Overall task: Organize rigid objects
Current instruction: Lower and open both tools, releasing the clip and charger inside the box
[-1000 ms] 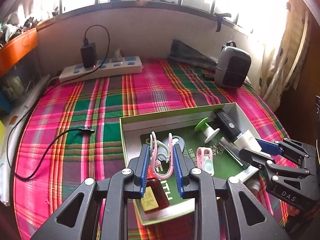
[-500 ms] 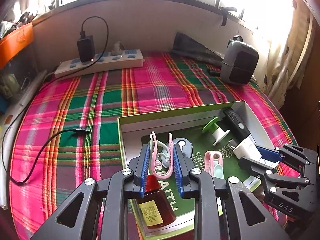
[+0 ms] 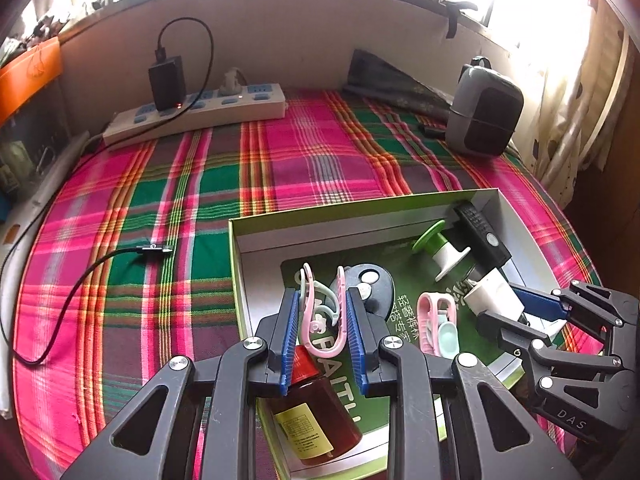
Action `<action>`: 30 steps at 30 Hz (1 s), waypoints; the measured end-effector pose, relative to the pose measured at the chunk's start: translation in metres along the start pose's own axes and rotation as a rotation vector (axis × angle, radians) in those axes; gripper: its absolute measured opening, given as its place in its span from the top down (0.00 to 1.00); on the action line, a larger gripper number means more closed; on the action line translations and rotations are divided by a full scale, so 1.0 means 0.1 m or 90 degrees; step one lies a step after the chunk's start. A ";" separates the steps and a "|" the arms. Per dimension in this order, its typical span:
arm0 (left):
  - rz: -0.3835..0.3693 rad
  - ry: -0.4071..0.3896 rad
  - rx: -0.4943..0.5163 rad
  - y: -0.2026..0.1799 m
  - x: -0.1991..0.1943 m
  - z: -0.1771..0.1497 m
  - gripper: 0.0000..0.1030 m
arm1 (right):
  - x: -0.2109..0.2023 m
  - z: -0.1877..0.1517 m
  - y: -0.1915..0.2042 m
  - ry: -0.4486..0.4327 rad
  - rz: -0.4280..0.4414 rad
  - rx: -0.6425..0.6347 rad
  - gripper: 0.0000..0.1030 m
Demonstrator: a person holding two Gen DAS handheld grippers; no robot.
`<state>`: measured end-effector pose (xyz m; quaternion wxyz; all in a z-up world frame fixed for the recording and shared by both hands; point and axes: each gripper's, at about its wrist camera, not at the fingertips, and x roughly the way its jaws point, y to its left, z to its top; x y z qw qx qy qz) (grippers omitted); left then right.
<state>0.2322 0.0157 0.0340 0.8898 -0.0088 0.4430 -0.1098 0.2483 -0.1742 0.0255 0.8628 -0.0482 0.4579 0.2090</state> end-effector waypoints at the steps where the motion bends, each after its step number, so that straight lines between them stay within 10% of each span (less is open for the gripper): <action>1: 0.000 0.001 0.001 0.00 0.00 0.00 0.78 | 0.00 0.00 0.00 0.000 0.000 0.000 0.66; 30: 0.003 0.006 0.004 -0.02 0.04 -0.02 0.67 | -0.01 0.00 0.00 -0.008 0.007 0.006 0.64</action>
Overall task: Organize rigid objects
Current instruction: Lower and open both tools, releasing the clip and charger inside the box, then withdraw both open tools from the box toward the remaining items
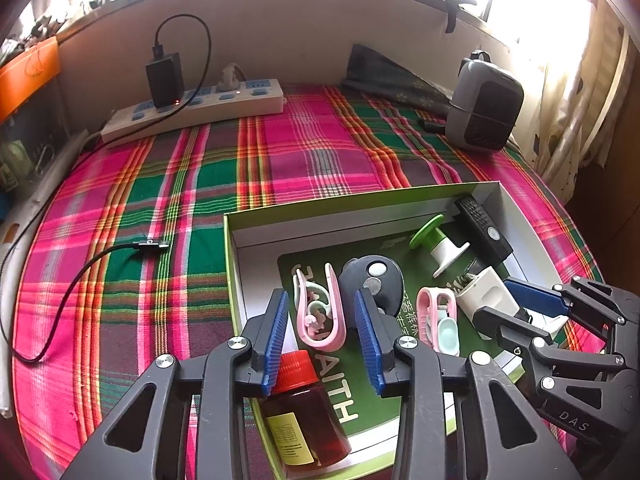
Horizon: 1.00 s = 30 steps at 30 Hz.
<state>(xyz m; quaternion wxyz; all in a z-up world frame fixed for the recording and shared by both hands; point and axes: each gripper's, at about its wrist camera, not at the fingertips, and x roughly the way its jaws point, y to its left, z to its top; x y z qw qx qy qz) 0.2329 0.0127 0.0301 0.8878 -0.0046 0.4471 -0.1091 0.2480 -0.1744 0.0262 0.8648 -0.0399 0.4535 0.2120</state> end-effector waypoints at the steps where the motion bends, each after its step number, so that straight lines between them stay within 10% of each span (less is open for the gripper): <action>1: 0.000 0.000 -0.001 0.00 -0.01 0.00 0.67 | 0.00 0.00 0.00 0.000 0.000 0.000 0.64; 30: 0.053 -0.042 0.009 -0.20 -0.55 -0.32 0.65 | -0.40 -0.14 0.08 -0.040 -0.010 0.025 0.60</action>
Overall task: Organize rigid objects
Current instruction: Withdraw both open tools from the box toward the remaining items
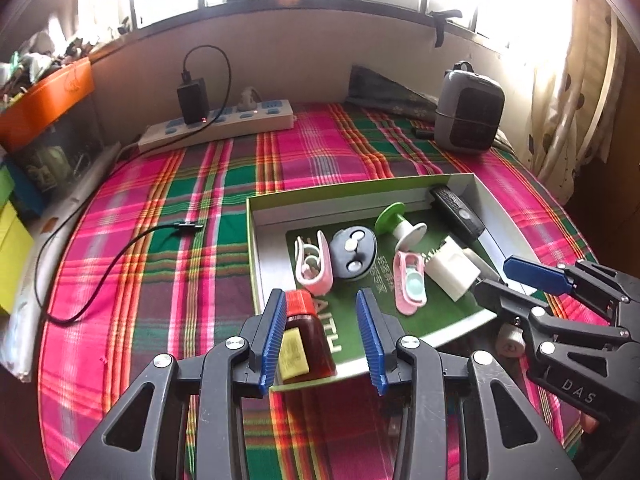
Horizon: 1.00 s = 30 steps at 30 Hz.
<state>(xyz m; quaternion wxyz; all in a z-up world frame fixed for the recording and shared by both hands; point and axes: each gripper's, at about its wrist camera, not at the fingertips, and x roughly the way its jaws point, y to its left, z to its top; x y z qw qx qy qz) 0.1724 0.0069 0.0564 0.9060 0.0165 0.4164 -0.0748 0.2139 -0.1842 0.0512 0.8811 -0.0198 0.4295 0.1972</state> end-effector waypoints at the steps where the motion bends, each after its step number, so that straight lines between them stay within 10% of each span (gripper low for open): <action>1: 0.002 -0.002 0.002 -0.01 -0.02 -0.02 0.65 | -0.02 -0.01 0.00 -0.002 0.000 0.001 0.60; 30: -0.054 0.000 -0.039 -0.06 -0.41 -0.68 0.65 | -0.39 -0.52 -0.33 -0.003 -0.030 0.046 0.60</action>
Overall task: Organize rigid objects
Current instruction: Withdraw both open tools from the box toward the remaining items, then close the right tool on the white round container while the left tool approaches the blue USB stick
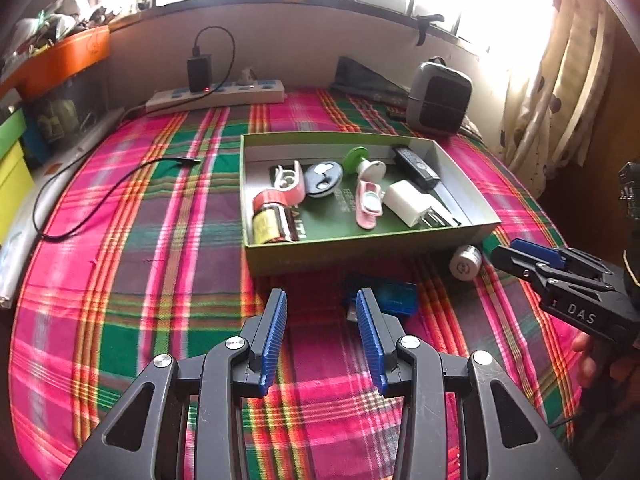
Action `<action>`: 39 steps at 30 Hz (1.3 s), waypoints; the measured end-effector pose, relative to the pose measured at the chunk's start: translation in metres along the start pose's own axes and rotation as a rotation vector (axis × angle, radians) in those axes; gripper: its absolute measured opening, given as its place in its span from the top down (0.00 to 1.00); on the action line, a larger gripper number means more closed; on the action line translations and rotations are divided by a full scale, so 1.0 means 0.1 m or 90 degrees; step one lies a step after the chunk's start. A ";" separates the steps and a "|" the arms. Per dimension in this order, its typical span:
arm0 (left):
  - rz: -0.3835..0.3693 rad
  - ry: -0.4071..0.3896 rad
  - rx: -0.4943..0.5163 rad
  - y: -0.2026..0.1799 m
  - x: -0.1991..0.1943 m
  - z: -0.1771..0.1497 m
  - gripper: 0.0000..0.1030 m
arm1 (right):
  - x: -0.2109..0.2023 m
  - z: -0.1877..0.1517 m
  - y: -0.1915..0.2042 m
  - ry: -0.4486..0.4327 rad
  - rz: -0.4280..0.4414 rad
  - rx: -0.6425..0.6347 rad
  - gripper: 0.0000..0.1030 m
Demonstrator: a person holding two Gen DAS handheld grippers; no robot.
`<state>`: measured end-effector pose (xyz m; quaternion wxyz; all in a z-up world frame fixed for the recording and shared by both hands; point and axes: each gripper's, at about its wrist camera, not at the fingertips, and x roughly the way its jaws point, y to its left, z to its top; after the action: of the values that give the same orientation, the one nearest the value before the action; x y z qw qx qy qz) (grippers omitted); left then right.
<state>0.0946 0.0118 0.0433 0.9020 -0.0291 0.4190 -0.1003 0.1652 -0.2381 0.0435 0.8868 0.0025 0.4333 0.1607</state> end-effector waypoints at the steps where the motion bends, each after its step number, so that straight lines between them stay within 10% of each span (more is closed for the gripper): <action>1: -0.005 0.001 0.000 -0.01 0.01 -0.01 0.65 | 0.00 -0.02 -0.01 0.001 -0.001 0.000 0.60; 22: -0.051 0.053 0.028 -0.29 0.25 -0.10 0.55 | 0.27 0.02 0.15 0.026 0.046 -0.021 0.60; 39: 0.010 0.060 0.032 -0.30 0.34 -0.11 0.55 | 0.39 0.04 0.08 0.045 0.032 -0.031 0.60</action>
<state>0.1030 -0.0239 0.0149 0.8825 0.0019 0.4585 -0.1048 0.1883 -0.2193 0.0174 0.8664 -0.0138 0.4601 0.1937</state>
